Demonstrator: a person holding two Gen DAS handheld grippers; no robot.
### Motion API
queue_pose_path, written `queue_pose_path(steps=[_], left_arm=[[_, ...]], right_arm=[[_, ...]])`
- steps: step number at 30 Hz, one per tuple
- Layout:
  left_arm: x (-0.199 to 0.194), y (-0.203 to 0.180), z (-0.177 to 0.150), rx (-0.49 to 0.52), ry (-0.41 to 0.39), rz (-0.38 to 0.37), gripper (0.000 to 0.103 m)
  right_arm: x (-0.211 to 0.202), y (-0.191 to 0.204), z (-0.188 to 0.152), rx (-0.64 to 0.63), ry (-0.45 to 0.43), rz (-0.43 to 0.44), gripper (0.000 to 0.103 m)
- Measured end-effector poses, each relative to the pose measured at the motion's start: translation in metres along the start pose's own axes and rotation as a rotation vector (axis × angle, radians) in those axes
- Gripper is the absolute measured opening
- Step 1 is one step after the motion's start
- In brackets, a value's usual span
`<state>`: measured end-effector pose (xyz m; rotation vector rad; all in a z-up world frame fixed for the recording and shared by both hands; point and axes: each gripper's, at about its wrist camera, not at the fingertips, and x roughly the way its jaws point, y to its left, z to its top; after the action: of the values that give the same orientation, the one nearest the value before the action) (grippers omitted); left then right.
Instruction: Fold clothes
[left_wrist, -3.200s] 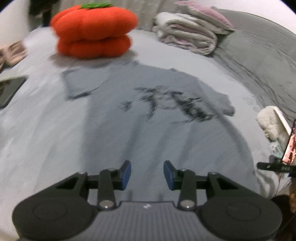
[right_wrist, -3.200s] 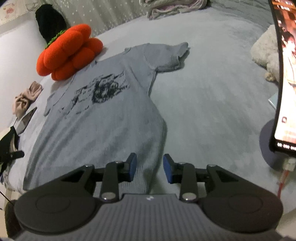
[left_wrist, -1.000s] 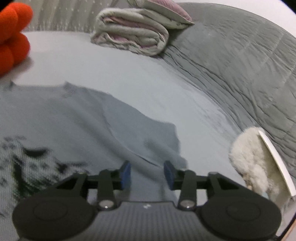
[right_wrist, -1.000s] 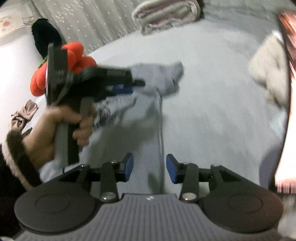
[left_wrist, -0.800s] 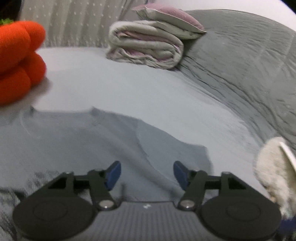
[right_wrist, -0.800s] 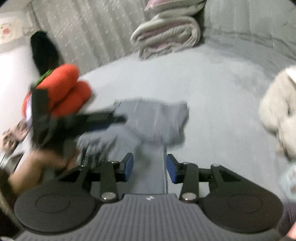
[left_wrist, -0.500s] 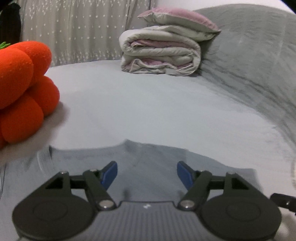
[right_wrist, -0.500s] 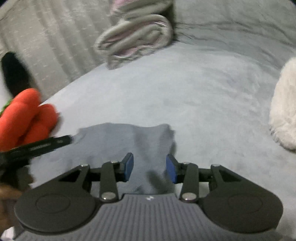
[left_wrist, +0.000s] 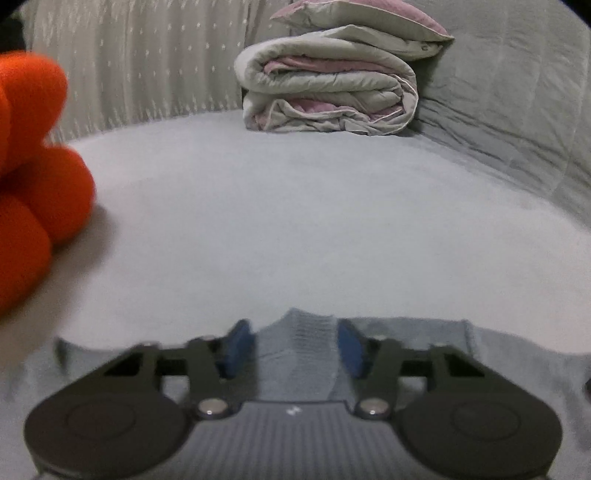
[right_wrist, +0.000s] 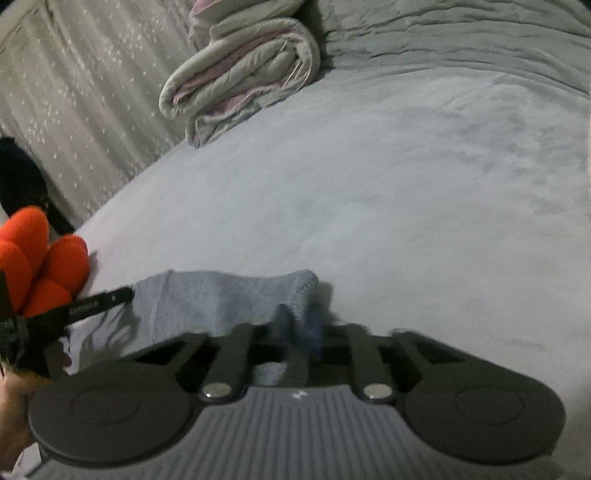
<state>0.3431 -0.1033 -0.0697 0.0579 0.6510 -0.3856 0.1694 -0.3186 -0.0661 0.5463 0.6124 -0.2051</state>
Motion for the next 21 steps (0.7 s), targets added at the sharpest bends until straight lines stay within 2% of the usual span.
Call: queue_pose_path(steps=[2, 6, 7, 8, 11, 13, 16, 21], left_arm=[[0.0, -0.004, 0.002, -0.004, -0.008, -0.023, 0.002], [-0.01, -0.012, 0.003, -0.034, -0.153, 0.013, 0.002], [-0.009, -0.014, 0.002, -0.034, -0.167, 0.023, 0.002], [-0.003, -0.016, 0.001, -0.027, -0.152, 0.035, 0.002], [0.016, -0.022, -0.004, -0.004, -0.096, 0.071, 0.002], [0.018, -0.022, -0.002, -0.014, -0.083, 0.075, 0.003], [0.015, -0.026, -0.001, 0.002, -0.08, 0.099, 0.005], [0.003, -0.031, 0.002, 0.012, -0.068, 0.156, 0.023]], right_arm=[[0.002, 0.007, 0.005, -0.047, -0.009, -0.025, 0.006], [-0.009, 0.02, 0.015, -0.175, -0.133, -0.134, 0.006], [-0.011, 0.021, 0.016, -0.198, -0.164, -0.152, 0.006], [-0.012, 0.022, 0.018, -0.22, -0.19, -0.168, 0.006], [0.004, 0.017, 0.01, -0.257, -0.185, -0.204, 0.006], [0.021, 0.014, 0.004, -0.283, -0.118, -0.218, 0.006], [0.019, 0.01, 0.006, -0.275, -0.117, -0.204, 0.009], [0.017, 0.008, 0.008, -0.269, -0.117, -0.201, 0.013]])
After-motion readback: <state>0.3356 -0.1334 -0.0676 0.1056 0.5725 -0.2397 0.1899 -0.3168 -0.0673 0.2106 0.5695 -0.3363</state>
